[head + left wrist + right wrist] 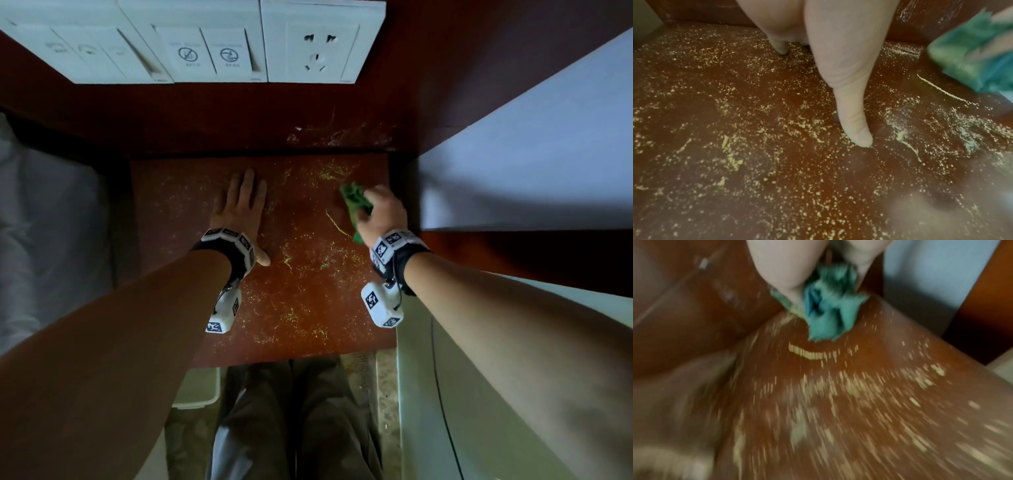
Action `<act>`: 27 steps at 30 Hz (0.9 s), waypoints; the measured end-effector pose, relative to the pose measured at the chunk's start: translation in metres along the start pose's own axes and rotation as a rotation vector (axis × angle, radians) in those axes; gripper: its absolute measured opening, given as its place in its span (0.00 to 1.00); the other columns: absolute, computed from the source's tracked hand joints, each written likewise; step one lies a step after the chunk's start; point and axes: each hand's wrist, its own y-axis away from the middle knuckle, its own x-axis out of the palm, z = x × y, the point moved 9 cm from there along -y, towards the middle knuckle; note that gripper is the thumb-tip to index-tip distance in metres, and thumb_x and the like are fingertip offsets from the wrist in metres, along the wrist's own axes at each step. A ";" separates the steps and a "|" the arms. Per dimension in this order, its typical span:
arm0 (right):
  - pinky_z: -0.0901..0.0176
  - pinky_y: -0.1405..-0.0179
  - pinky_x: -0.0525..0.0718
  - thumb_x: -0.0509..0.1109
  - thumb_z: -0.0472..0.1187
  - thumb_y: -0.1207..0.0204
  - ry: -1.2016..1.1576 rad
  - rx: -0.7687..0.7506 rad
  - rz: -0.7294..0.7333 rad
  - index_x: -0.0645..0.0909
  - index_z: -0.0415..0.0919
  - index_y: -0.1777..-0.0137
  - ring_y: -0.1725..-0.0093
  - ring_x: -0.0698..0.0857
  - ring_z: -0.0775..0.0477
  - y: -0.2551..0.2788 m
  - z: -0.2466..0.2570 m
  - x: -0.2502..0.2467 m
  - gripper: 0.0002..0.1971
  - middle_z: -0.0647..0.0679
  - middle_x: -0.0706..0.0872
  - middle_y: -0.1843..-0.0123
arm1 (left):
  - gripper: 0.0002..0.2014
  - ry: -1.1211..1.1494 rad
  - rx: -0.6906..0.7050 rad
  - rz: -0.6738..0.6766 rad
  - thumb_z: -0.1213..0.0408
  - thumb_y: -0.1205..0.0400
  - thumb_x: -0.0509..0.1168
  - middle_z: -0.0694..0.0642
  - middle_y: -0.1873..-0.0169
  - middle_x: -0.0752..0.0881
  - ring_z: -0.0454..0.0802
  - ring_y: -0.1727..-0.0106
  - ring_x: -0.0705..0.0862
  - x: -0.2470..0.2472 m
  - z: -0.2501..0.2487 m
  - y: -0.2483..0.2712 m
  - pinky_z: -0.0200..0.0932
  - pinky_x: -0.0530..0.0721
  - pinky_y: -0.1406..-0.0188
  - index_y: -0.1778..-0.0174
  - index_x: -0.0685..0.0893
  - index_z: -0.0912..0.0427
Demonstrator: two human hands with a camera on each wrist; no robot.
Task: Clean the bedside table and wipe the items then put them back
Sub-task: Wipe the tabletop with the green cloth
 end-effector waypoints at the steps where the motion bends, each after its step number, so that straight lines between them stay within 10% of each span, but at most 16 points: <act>1: 0.60 0.44 0.78 0.68 0.36 0.22 -0.029 0.064 -0.088 0.84 0.37 0.39 0.43 0.83 0.43 -0.007 -0.010 -0.011 0.13 0.43 0.82 0.40 | 0.80 -0.003 -0.001 -0.003 0.37 0.46 0.84 0.59 0.17 0.28 0.62 0.15 0.33 0.000 0.000 0.000 0.64 0.46 0.16 0.15 0.30 0.56; 5: 0.52 0.31 0.80 0.67 0.35 0.22 -0.155 0.350 -0.315 0.85 0.44 0.36 0.35 0.82 0.40 -0.029 -0.053 -0.033 0.16 0.42 0.79 0.32 | 0.79 0.018 0.011 -0.013 0.38 0.46 0.84 0.60 0.16 0.29 0.63 0.15 0.33 0.000 0.000 -0.001 0.64 0.46 0.15 0.15 0.31 0.56; 12: 0.47 0.32 0.78 0.63 0.31 0.22 -0.136 0.377 -0.127 0.80 0.39 0.32 0.33 0.79 0.35 -0.051 -0.049 -0.004 0.19 0.41 0.77 0.29 | 0.79 0.042 0.015 0.001 0.39 0.45 0.85 0.58 0.16 0.28 0.61 0.15 0.32 0.001 0.001 0.000 0.63 0.44 0.16 0.15 0.31 0.55; 27: 0.55 0.34 0.80 0.67 0.31 0.23 0.020 -0.175 0.106 0.79 0.51 0.27 0.31 0.74 0.46 -0.024 0.047 0.039 0.26 0.55 0.76 0.28 | 0.79 0.054 0.019 -0.006 0.40 0.46 0.85 0.57 0.16 0.28 0.61 0.15 0.32 0.000 0.001 0.000 0.64 0.45 0.15 0.15 0.31 0.55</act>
